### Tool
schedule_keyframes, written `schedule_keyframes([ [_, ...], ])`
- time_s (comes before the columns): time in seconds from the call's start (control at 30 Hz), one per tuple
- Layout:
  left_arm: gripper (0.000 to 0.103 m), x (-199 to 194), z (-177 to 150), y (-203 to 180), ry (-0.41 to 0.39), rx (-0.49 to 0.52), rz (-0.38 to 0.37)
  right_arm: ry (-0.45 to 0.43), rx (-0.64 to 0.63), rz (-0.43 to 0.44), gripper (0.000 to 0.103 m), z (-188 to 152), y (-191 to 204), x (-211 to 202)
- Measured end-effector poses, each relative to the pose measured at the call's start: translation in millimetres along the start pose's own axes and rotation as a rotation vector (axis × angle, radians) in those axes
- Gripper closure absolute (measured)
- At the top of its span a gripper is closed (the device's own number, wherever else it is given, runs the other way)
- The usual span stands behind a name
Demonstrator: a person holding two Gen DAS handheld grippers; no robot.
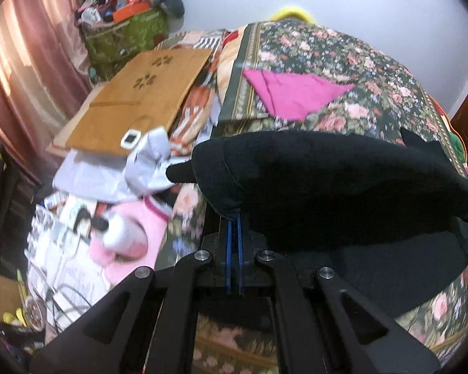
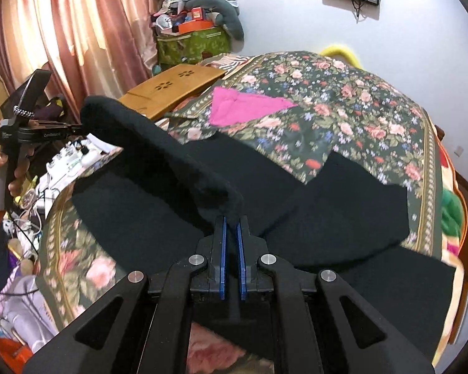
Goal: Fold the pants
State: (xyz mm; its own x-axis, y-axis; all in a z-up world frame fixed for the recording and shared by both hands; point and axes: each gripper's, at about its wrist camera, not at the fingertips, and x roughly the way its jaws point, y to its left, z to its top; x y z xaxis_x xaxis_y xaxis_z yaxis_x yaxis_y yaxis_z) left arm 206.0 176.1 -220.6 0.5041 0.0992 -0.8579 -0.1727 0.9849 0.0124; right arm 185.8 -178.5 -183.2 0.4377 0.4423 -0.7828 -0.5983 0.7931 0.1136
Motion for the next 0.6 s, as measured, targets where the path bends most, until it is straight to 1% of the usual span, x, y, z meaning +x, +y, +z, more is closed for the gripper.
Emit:
schedule_keyframes([
  [0.17,0.101,10,-31,13,0.049,-0.037,0.007,0.031,0.017,0.007,0.097,-23,5,7],
  [0.27,0.101,19,-48,16,0.093,-0.048,0.004,0.024,0.042,0.01,0.097,-33,9,7],
  [0.37,0.101,28,-61,18,0.137,-0.041,0.014,0.017,0.066,0.016,0.096,-35,8,5],
  [0.5,0.099,20,-64,17,0.129,-0.047,0.024,0.029,0.088,0.037,0.092,-33,6,-1],
  [0.6,0.093,10,-61,17,0.11,-0.063,0.029,0.031,0.097,0.043,0.091,-33,3,-9],
])
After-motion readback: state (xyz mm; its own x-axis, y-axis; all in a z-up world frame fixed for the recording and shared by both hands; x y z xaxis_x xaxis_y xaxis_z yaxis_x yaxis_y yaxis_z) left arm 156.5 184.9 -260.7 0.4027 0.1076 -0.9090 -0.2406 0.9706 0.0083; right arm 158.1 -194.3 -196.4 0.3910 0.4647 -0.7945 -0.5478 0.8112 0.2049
